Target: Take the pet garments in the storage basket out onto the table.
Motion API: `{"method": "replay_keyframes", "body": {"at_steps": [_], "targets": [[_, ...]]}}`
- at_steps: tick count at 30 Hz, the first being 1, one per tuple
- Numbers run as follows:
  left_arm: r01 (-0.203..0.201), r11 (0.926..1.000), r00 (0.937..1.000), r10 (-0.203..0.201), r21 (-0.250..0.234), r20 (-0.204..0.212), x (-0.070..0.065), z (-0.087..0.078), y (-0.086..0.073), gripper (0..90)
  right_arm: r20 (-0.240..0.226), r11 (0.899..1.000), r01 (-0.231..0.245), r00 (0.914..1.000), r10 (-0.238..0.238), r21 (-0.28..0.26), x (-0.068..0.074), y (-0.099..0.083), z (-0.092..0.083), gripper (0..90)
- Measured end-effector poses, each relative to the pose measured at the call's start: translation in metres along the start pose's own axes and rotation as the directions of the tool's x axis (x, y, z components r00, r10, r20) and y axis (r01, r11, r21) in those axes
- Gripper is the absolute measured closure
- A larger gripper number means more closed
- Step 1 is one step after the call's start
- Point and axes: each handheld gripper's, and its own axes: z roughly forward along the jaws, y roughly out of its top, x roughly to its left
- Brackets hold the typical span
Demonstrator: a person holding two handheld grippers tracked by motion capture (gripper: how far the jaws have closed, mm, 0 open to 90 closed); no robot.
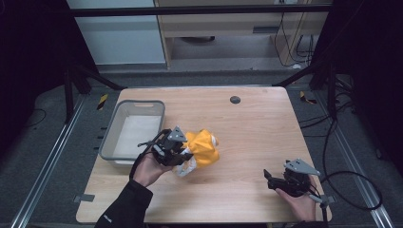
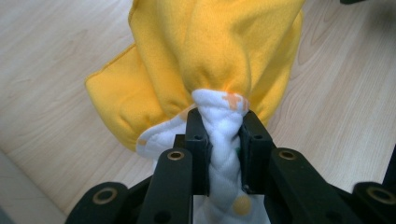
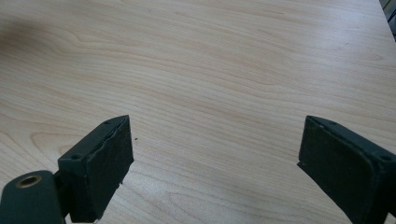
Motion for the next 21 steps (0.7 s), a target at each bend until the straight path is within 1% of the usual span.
{"method": "replay_keyframes", "body": {"at_steps": [2,3,4,5,6,8,9,10,11,15,16,20,21], "targets": [[-0.001,1.0000,1.0000,0.001,0.006,0.004,-0.001,0.005,-0.001,76.5,0.002,1.000,0.006,1.0000,-0.006,-0.003,0.000,0.000,0.000,9.9],[-0.001,1.0000,1.0000,0.001,0.006,0.004,-0.001,0.005,-0.001,76.5,0.002,1.000,0.006,1.0000,-0.006,-0.004,0.000,0.000,0.000,9.9],[-0.002,0.9999,1.0000,0.002,0.011,0.008,-0.003,0.010,-0.002,76.5,0.003,1.000,0.007,1.0000,-0.007,-0.003,0.000,0.000,0.000,9.9],[-0.002,0.9999,1.0000,0.002,0.011,0.008,-0.003,0.010,-0.002,76.5,0.001,1.000,0.002,1.0000,-0.002,-0.001,0.000,0.000,0.000,9.9],[-0.005,0.9999,0.9999,0.005,0.016,0.014,-0.004,0.016,-0.003,76.6,0.001,1.000,0.002,1.0000,-0.002,-0.001,0.000,0.000,0.000,9.9],[-0.009,0.9997,0.9998,0.009,0.023,0.020,-0.006,0.021,-0.003,76.5,0.004,1.000,0.006,1.0000,-0.006,-0.003,0.000,0.000,0.000,9.9],[-0.009,0.9997,0.9998,0.009,0.023,0.020,-0.006,0.021,-0.003,76.5,0.004,1.000,0.006,1.0000,-0.006,-0.003,0.000,0.000,0.000,9.9],[-0.012,0.9995,0.9996,0.012,0.028,0.026,-0.007,0.025,-0.004,76.6,0.004,1.000,0.007,1.0000,-0.007,-0.002,0.000,0.000,0.000,9.9],[-0.012,0.9995,0.9996,0.012,0.028,0.026,-0.007,0.025,-0.004,76.5,0.004,1.000,0.007,1.0000,-0.007,-0.002,0.000,0.000,0.000,9.9],[-0.020,0.9991,0.9990,0.019,0.037,0.041,-0.012,0.037,-0.006,76.5,0.000,1.000,0.003,1.0000,-0.003,0.003,0.000,0.000,0.000,9.9],[-0.022,0.9990,0.9988,0.020,0.039,0.044,-0.013,0.039,-0.006,76.5,0.003,1.000,0.009,1.0000,-0.009,0.001,0.000,-0.001,0.001,9.9],[-0.030,0.9985,0.9981,0.027,0.046,0.056,-0.017,0.047,-0.007,76.4,0.000,1.000,0.004,1.0000,-0.004,0.004,0.000,-0.001,0.000,9.9],[-0.030,0.9985,0.9981,0.027,0.046,0.056,-0.017,0.047,-0.007,76.4,0.000,1.000,0.004,1.0000,-0.004,0.004,0.000,-0.001,0.000,9.9]]}}
